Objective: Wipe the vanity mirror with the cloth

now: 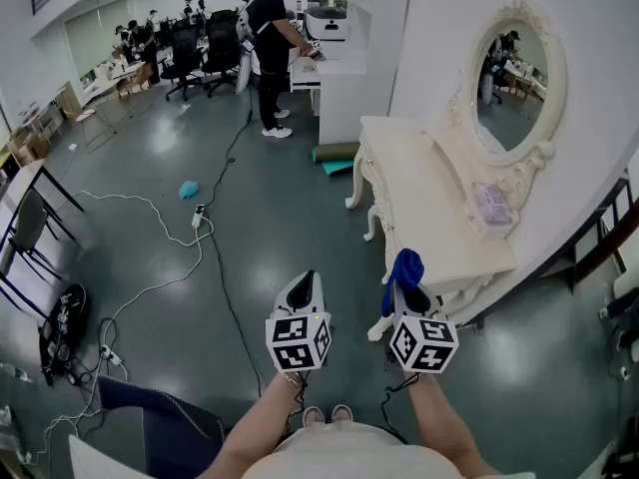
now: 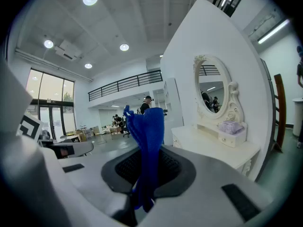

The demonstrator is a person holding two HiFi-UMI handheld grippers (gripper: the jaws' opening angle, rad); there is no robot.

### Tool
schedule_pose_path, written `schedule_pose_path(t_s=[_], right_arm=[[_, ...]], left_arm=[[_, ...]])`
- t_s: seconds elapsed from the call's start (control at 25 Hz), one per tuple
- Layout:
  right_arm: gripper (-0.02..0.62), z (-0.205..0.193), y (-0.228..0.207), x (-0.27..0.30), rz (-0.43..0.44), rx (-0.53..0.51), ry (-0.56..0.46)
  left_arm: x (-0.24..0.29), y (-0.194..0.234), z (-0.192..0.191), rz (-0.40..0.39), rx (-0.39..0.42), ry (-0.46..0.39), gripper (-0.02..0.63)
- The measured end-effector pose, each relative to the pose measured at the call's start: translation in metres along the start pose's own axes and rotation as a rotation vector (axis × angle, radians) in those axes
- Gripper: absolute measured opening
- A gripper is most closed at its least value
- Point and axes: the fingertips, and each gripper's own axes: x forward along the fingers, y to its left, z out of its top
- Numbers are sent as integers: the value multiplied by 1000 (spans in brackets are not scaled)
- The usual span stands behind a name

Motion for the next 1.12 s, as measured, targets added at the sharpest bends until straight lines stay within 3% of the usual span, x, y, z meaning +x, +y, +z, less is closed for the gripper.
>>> schedule_pose_path(t_s=[0.36,0.68,1.12], right_arm=[[64,-7,18,8,4,-10,19],[66,-24,23,20,-45,52,54],[66,-33,1,74,-85,88,97]], left_arm=[[-7,22,2,13,-5,-8,5],[-5,51,3,-3,22,2,5],[42,86,-3,14,25,50,5]])
